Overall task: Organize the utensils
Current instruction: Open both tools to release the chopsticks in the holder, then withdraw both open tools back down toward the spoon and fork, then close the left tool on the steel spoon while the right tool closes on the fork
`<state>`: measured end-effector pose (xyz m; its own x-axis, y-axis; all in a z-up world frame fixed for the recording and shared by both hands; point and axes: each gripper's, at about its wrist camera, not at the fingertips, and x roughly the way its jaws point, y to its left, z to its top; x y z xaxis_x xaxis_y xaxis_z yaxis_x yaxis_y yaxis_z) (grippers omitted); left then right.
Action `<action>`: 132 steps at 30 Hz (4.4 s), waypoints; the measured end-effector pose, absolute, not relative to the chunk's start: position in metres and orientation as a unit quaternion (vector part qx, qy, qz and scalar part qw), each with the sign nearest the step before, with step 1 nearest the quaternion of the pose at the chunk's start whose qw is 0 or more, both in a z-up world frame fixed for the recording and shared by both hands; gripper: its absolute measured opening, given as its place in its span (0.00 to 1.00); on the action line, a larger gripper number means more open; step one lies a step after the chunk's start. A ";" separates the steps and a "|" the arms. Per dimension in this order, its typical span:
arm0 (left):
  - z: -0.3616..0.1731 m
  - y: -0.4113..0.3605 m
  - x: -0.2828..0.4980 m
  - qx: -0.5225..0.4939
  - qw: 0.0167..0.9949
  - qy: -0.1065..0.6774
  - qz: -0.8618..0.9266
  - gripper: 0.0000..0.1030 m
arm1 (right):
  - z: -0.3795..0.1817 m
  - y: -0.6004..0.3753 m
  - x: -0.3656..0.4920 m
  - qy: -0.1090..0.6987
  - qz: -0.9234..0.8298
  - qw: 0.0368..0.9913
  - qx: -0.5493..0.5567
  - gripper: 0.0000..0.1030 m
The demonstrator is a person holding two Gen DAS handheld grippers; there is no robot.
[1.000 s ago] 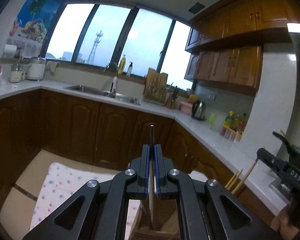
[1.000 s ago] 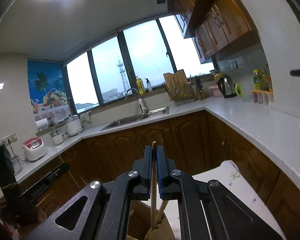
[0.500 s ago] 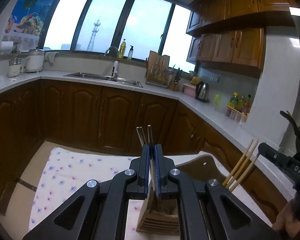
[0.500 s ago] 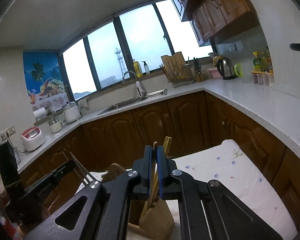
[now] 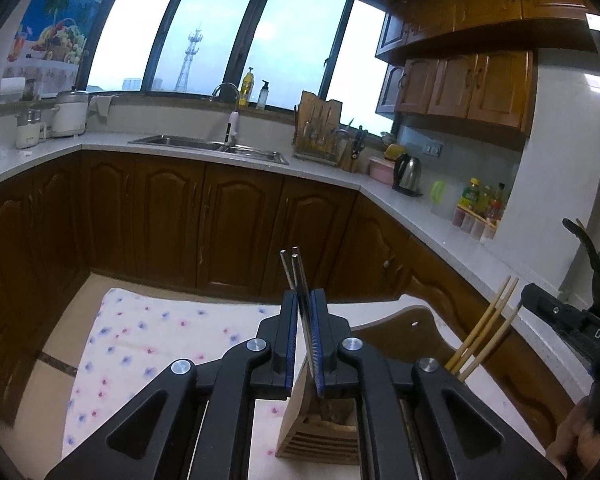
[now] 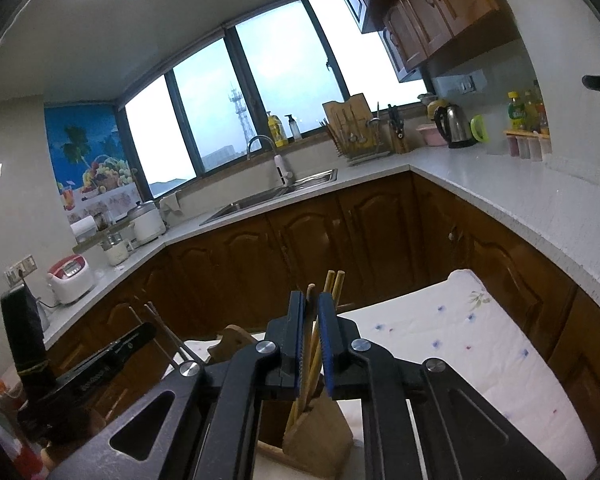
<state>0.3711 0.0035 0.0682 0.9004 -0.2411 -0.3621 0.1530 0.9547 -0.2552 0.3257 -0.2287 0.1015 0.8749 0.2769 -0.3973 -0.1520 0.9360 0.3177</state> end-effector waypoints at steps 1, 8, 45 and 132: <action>0.070 0.005 0.370 -0.113 0.968 0.198 -0.100 0.18 | 0.102 -0.230 0.325 0.224 0.112 0.958 0.143 0.18; 0.075 0.011 0.346 -0.123 0.971 0.185 -0.088 0.58 | 0.105 -0.243 0.313 0.213 0.118 0.954 0.173 0.73; 0.074 0.056 0.153 -0.124 0.947 0.288 -0.069 0.91 | 0.079 -0.245 0.170 0.269 0.140 0.940 0.158 0.97; 0.004 0.017 0.179 -0.081 0.883 0.448 -0.111 0.34 | 0.010 -0.233 0.168 0.394 0.129 0.908 0.058 0.22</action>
